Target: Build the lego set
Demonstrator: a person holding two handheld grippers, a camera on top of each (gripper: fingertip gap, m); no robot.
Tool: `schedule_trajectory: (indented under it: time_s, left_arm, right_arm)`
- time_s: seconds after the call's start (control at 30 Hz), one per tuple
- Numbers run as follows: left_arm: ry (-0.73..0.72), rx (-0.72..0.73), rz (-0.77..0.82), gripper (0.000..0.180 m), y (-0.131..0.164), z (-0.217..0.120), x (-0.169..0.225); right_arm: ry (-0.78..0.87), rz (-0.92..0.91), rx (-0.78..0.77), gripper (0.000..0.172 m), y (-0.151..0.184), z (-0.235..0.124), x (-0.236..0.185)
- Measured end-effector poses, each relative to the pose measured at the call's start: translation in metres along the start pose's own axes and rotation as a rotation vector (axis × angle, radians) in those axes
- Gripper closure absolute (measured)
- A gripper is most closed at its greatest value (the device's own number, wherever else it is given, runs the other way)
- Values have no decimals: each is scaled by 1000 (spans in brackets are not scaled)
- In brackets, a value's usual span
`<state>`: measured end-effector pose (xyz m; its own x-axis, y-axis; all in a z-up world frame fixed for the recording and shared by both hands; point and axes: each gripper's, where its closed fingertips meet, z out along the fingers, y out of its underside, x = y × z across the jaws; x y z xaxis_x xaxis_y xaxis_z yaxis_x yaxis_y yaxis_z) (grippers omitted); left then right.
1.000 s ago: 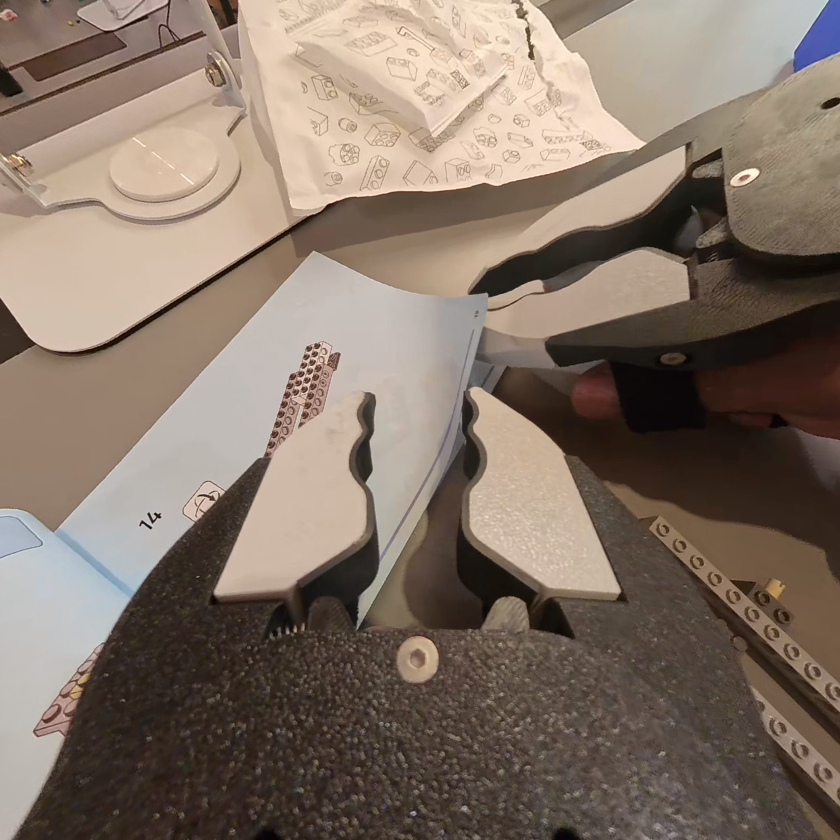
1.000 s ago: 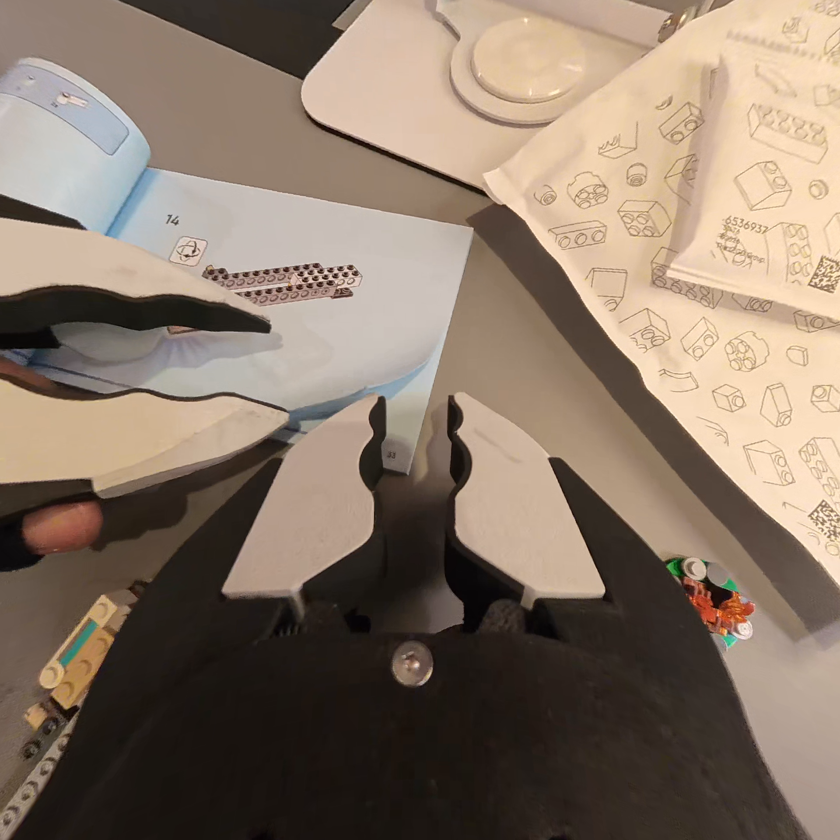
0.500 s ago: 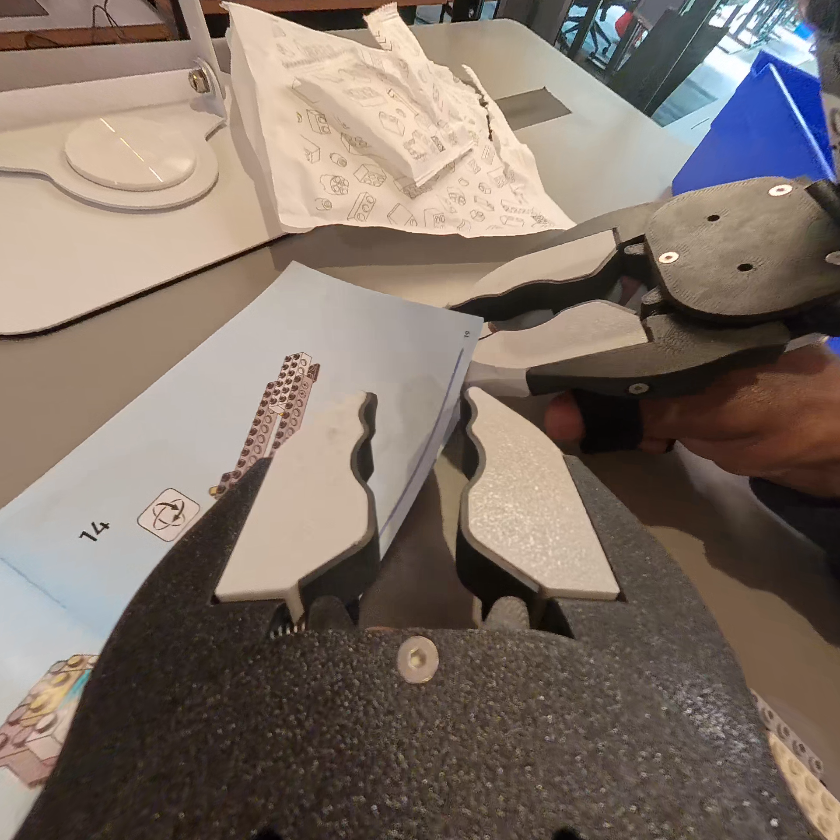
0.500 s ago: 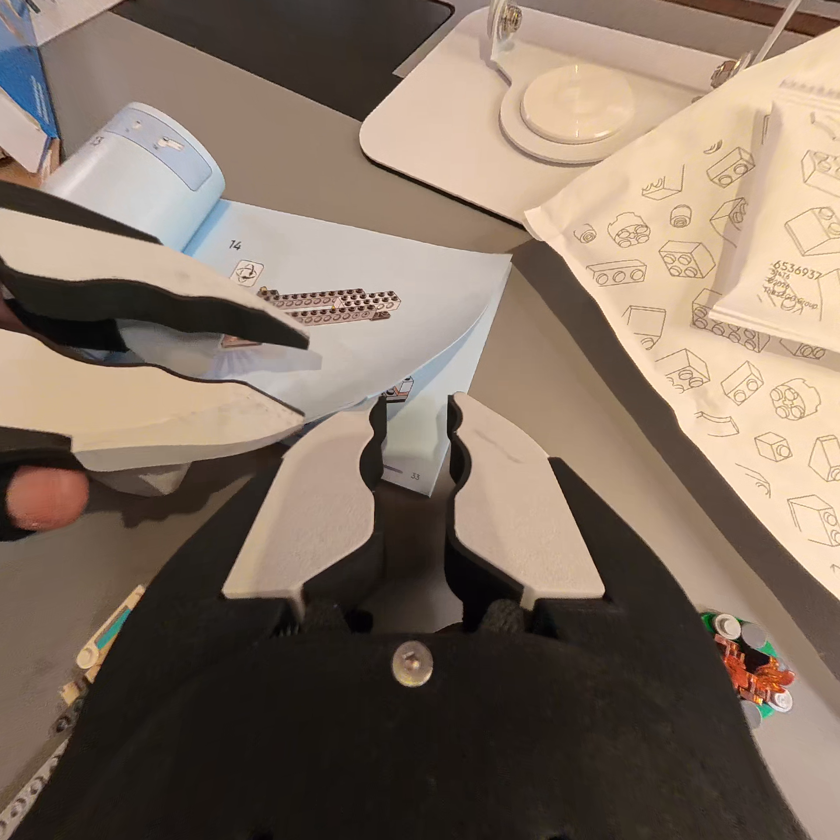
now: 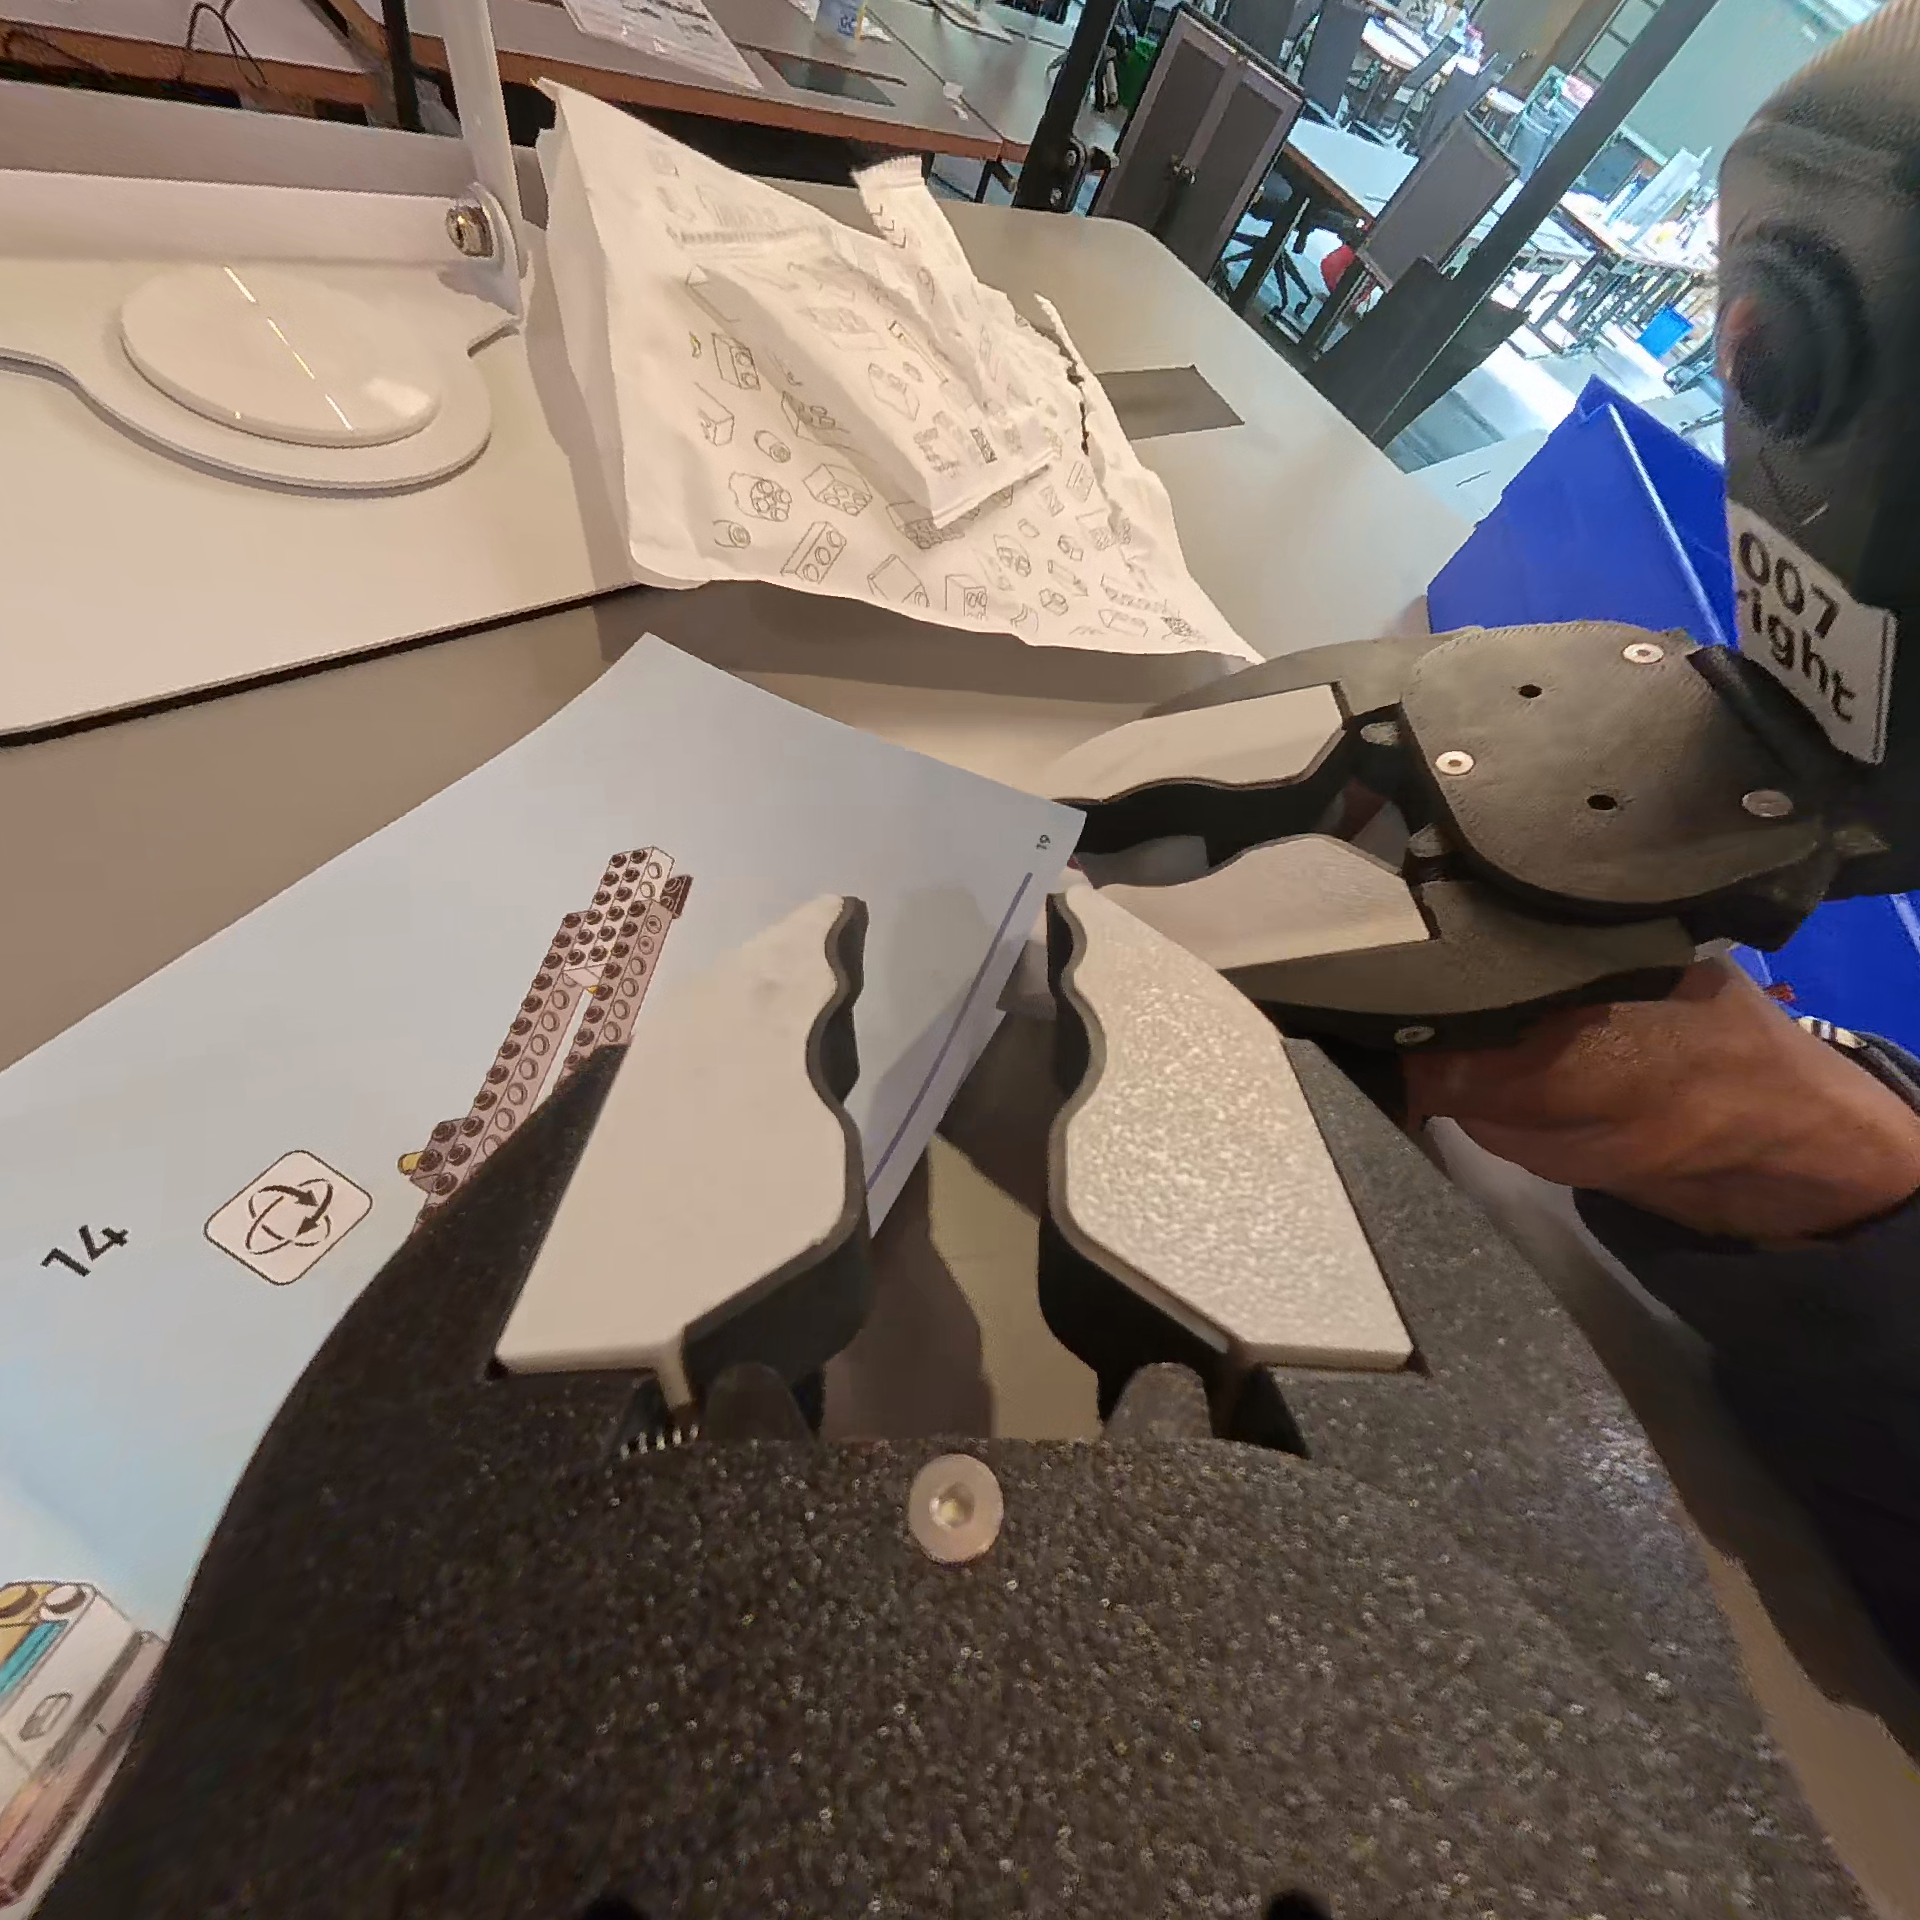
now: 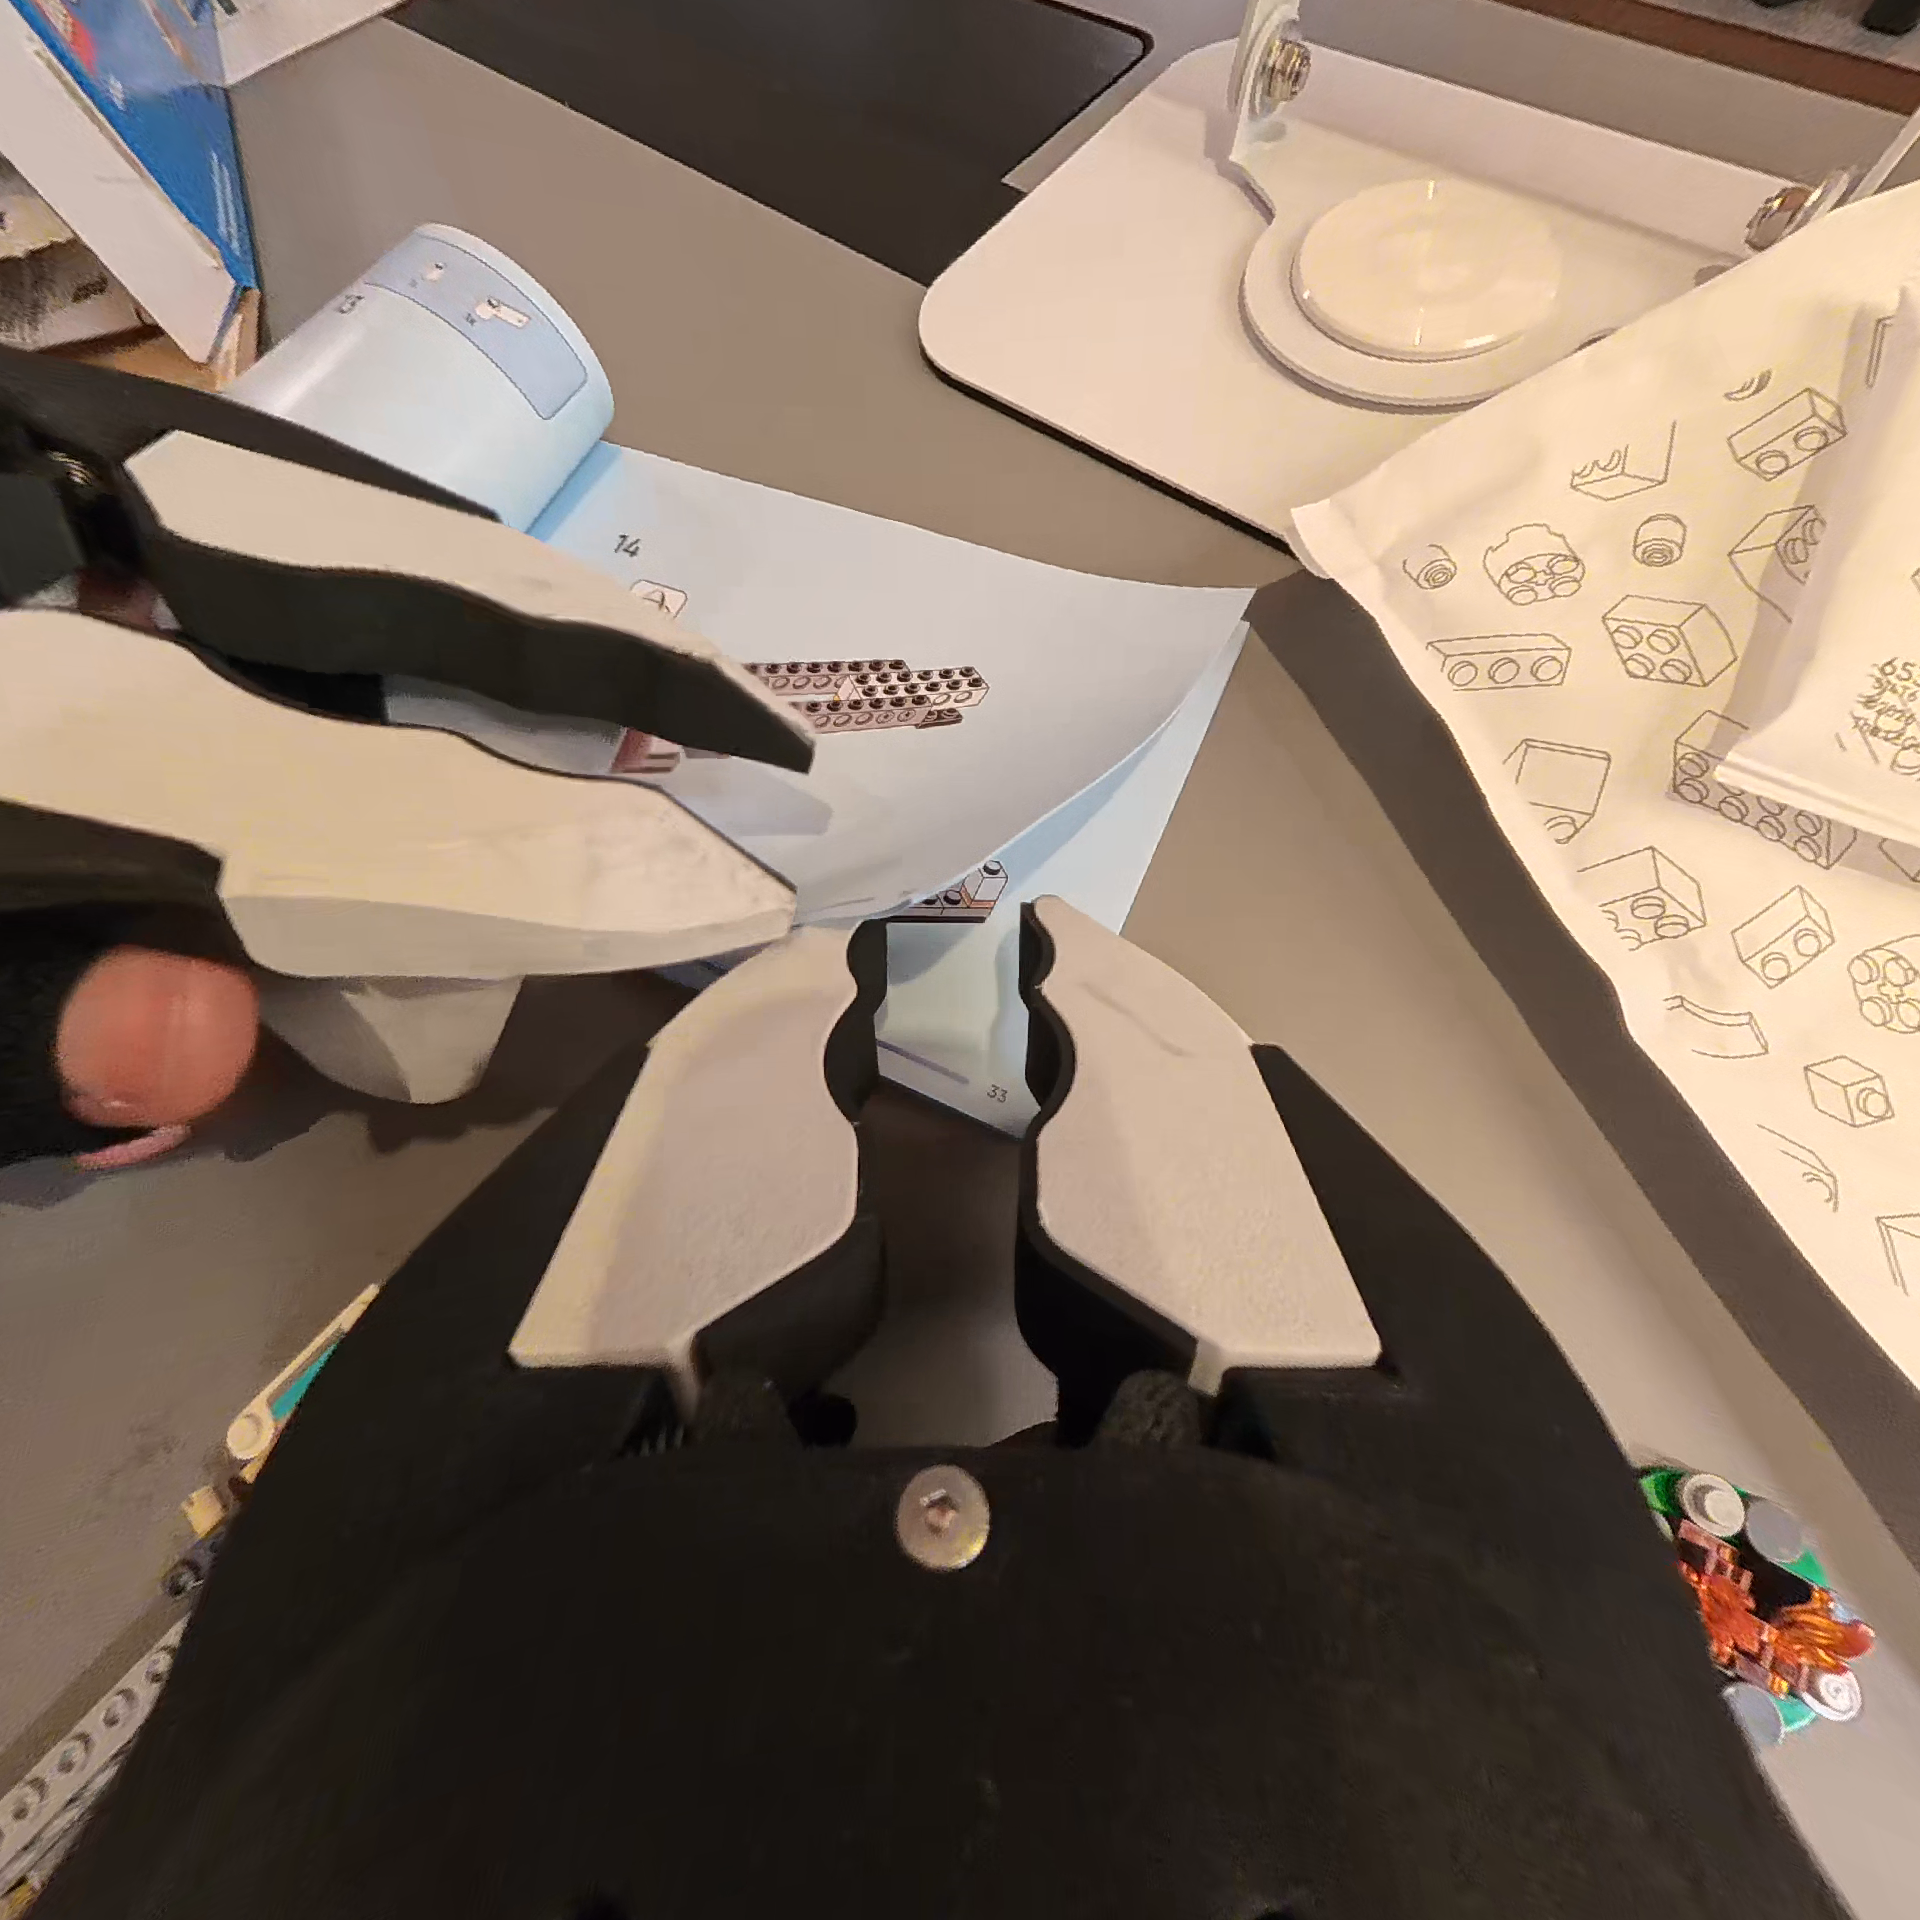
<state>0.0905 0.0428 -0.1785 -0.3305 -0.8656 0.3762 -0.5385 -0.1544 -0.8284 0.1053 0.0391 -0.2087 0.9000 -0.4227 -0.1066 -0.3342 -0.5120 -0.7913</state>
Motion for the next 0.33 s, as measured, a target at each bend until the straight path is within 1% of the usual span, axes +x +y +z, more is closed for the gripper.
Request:
schedule_trajectory:
  time_s: [0.23, 0.33]
  left_arm:
    - [-4, -31, -7, 146, -9, 5, -2]
    - [29, -29, -42, 146, -12, 4, -2]
  right_arm:
    - [-32, -88, 31, 149, -5, -1, -11]
    - [-30, -139, 45, 149, -7, 0, -16]
